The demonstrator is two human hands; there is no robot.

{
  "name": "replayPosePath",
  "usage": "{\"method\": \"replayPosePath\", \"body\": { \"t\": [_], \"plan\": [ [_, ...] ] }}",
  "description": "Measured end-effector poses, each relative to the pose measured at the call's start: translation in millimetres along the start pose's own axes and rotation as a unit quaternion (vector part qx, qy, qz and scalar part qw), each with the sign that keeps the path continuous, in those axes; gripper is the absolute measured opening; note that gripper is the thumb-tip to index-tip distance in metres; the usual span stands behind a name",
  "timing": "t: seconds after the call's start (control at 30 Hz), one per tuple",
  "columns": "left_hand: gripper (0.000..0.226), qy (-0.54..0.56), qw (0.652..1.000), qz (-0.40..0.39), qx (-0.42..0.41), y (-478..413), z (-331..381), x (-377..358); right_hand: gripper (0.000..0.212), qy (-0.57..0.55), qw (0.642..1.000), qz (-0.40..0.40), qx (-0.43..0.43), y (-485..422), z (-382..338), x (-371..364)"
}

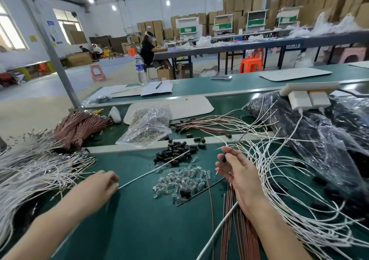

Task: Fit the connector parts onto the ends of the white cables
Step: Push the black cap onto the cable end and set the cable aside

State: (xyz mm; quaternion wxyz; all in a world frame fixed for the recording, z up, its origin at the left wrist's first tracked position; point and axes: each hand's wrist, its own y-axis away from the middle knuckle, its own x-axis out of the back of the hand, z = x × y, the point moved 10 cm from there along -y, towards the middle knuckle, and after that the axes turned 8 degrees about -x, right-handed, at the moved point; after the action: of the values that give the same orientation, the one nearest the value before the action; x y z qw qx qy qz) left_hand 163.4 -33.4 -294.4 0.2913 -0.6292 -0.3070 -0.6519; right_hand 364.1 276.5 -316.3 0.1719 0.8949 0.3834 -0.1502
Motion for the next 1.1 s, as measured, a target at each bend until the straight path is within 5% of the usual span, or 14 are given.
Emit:
{"method": "replayPosePath", "body": {
  "t": [0.27,0.83,1.1],
  "plan": [
    [0.035,0.045,0.985,0.147,-0.079,-22.4,87.9,3.6,0.022,-0.131,0.990,-0.048,-0.033,-2.6,5.2,-4.6],
    [0.024,0.210,0.964,0.163,-0.013,-25.6,102.7,-23.0,0.031,-0.173,0.978,-0.095,-0.061,-4.1,14.2,-10.9],
    [0.023,0.204,0.974,0.087,-0.033,-40.8,104.5,-14.4,0.030,-0.161,0.981,-0.087,-0.062,-5.9,18.1,-14.4]
  ]
}}
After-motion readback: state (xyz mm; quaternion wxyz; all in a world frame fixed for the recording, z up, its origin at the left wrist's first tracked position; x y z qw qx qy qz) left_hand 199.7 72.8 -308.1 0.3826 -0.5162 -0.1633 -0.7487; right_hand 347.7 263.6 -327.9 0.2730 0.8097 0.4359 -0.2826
